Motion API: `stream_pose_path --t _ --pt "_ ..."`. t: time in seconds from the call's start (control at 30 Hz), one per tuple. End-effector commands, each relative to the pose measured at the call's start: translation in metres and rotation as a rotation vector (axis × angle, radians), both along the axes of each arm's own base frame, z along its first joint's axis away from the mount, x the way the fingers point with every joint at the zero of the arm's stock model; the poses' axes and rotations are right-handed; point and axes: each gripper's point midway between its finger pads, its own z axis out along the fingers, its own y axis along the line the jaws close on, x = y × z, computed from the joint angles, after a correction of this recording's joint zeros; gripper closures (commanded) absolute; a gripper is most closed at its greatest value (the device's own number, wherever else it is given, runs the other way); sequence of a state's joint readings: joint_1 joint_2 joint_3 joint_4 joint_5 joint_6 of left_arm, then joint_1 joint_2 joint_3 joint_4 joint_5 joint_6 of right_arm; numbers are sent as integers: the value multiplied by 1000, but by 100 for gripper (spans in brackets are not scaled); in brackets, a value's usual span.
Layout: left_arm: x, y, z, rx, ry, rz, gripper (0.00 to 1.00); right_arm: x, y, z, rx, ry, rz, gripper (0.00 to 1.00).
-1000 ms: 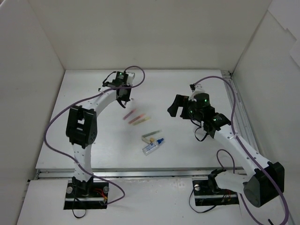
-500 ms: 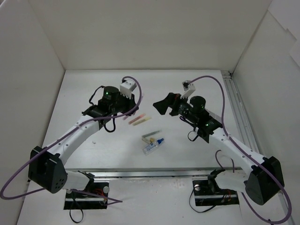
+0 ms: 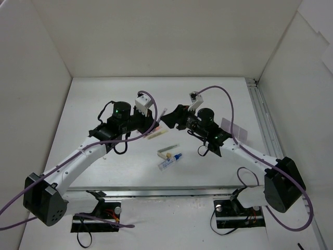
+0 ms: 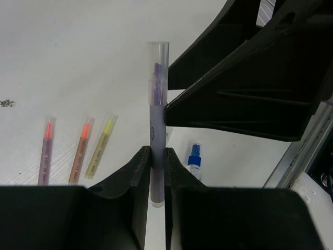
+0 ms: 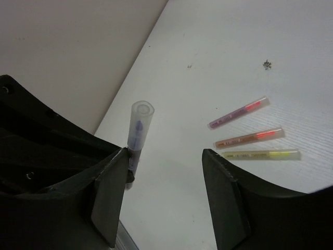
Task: Sort the stationery into containers
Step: Place the pen in the storage box.
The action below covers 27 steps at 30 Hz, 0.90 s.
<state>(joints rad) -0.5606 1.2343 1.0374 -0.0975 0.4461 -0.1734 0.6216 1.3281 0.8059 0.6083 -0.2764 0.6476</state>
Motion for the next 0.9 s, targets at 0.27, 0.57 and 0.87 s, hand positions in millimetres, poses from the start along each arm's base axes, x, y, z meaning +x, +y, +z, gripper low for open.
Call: stream_pose_path --t 0.27,0.57,0.87 --pt "3 -15 43 -44 -108 -28 100 11 24 61 133 -136 -8 48" --pt "1 -11 48 -54 -126 -17 100 11 17 66 134 -154 -47 92" --pt "4 1 44 -40 -98 70 0 10 -46 60 -39 -222 -287 100"
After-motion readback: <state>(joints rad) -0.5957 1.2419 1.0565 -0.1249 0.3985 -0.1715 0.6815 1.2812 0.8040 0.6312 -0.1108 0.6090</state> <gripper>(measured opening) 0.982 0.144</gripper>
